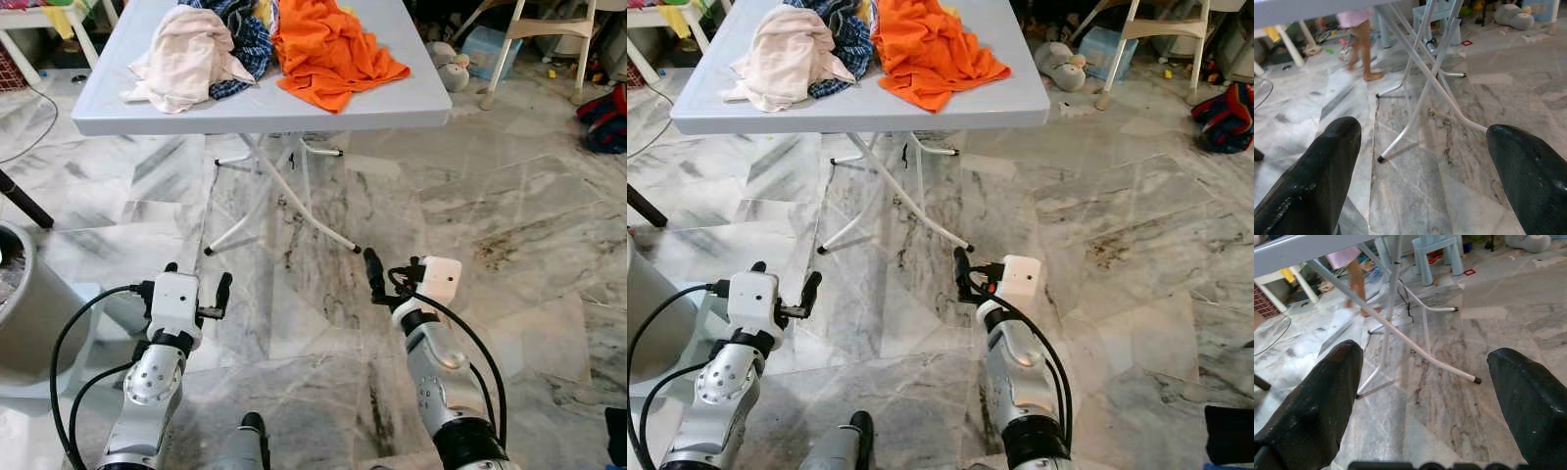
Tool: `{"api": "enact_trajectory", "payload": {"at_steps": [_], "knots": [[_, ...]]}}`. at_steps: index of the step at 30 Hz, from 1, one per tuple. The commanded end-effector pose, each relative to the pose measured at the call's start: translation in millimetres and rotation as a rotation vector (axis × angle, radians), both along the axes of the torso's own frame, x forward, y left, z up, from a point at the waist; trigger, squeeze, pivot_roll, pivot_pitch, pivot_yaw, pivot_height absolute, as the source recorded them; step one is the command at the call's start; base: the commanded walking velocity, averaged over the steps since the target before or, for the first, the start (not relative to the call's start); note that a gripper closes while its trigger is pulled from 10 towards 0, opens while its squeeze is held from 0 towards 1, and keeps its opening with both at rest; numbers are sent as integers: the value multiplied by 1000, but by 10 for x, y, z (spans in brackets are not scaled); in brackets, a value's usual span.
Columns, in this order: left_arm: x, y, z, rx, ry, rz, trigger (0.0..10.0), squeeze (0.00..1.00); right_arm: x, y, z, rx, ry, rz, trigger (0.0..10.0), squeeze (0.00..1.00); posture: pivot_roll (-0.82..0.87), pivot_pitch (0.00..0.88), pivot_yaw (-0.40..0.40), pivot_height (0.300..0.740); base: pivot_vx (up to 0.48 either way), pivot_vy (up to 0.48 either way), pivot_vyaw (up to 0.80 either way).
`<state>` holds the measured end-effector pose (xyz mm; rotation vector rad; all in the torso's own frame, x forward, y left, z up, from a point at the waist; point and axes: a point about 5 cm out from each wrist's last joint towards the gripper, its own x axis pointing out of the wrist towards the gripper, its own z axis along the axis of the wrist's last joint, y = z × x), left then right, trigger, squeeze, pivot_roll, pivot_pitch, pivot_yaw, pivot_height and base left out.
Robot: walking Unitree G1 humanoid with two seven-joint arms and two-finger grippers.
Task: Hang hanger
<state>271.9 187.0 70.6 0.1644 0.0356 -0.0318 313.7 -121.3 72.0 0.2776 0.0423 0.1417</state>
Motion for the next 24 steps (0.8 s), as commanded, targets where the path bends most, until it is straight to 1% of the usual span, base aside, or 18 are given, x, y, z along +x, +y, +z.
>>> {"api": "enact_trajectory", "payload": {"at_steps": [1,4,5,9,17,24], "knots": [[-54,39,-28,-15,13,32,10000,0,11,26,-12,0,13,22,10000,0,258,226,-80,740,0,0,0],[-84,57,-46,-18,18,49,10000,0,23,46,-4,-24,13,48,10000,0,261,228,-89,740,0,0,0],[-106,78,-68,-21,26,65,10000,0,22,66,2,-46,5,67,10000,0,265,231,-99,740,0,304,563],[-135,86,-80,-34,29,92,10000,0,29,83,7,-42,5,86,10000,0,272,240,-117,740,0,470,720],[-153,84,-84,-32,29,97,10000,0,44,91,14,-36,7,88,10000,0,269,240,-117,740,0,472,0],[-114,86,-70,-21,34,91,10000,0,50,79,37,-24,-1,72,10000,0,256,238,-104,740,0,476,0]]}}
